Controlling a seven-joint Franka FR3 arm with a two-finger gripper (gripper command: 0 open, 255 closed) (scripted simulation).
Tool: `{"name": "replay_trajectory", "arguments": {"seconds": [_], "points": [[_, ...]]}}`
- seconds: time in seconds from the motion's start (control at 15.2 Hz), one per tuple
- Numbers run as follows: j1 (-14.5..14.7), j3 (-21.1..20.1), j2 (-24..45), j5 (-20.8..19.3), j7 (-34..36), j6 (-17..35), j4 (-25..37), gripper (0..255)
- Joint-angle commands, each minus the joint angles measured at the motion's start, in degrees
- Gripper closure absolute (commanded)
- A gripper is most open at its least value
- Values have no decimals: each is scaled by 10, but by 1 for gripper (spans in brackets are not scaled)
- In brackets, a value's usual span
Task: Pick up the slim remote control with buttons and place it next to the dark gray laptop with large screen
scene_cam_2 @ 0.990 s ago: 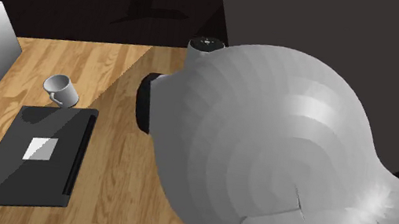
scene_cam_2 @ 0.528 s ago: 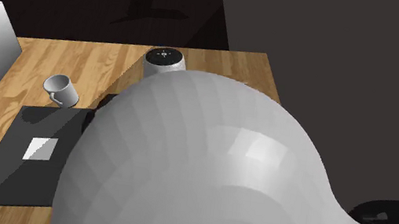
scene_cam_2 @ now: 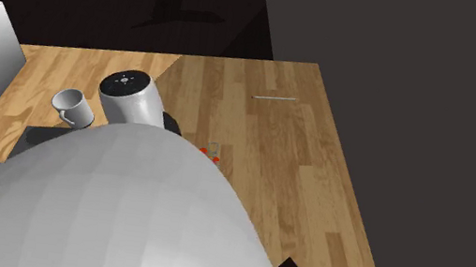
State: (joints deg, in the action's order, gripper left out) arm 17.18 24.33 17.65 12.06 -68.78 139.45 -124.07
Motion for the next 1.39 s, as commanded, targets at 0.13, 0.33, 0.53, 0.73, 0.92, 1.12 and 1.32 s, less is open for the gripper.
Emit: {"name": "replay_trajectory", "arguments": {"seconds": [0.13,0.33,0.53,0.73,0.92,1.12,1.32], "points": [[8,-11,18,11,11,18,0,255],[3,-19,37,24,2,36,-1,255],[-3,-27,57,37,-7,53,0,255],[-10,-36,77,50,-16,70,2,255],[-17,-46,97,63,-25,87,5,255],[-20,-49,104,67,-28,92,6,255],[-20,-49,104,67,-28,92,6,255]]}}
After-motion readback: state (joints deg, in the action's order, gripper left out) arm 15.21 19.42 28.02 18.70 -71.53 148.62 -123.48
